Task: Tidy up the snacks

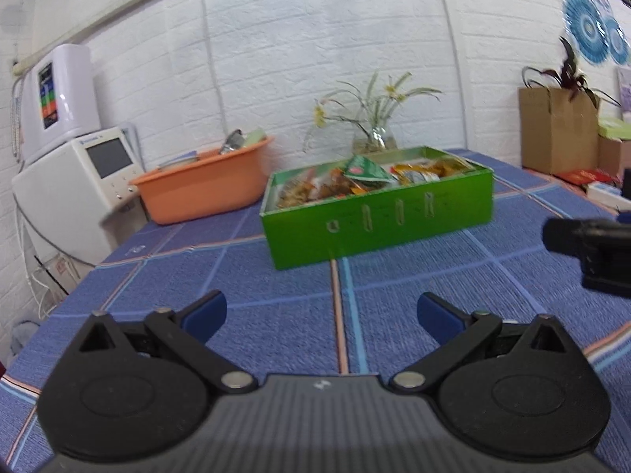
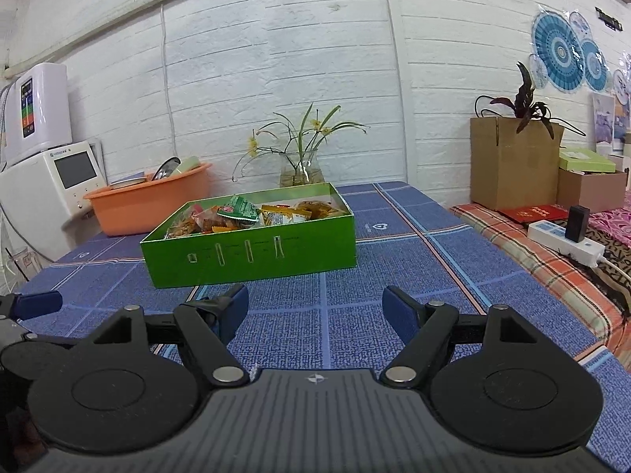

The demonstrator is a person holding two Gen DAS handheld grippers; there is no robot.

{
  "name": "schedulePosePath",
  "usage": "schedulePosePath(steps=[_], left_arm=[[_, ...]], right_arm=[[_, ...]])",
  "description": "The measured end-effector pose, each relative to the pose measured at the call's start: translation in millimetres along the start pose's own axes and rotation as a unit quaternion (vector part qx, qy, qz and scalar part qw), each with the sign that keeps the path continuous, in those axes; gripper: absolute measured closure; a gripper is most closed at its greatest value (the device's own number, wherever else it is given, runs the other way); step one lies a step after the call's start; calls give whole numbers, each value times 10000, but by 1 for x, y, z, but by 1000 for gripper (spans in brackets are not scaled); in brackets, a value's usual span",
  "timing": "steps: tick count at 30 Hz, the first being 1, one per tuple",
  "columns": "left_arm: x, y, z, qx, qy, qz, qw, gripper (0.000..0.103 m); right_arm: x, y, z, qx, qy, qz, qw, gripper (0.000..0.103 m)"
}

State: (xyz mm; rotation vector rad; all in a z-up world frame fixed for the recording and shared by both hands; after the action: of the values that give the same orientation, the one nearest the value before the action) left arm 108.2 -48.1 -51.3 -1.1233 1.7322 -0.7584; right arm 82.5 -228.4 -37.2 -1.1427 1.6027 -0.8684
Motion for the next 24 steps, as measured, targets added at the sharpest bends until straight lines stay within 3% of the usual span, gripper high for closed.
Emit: schedulePosePath(steps=[4,24], left_arm=[[5,2,-1,-109,184,-70,9997,0],[-20,9,8,-561,113,-761,9955,0]], right_arm=[[5,-1,-1,20,82,96,9999,0],[6,3,3,-112,162,176,9997,0]])
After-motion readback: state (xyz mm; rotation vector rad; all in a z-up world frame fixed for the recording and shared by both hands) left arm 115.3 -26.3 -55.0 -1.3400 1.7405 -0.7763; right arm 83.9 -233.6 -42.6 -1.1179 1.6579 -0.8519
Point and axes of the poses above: each gripper's, at about its wrist camera, not at the fingertips, and z roughly the way its jaws point, x to its right, y to its underside, the point moved 5 cm from there along z, roughly the way its jaws point, and after that the axes turned 11 degrees about z, right-handed, at the moved point
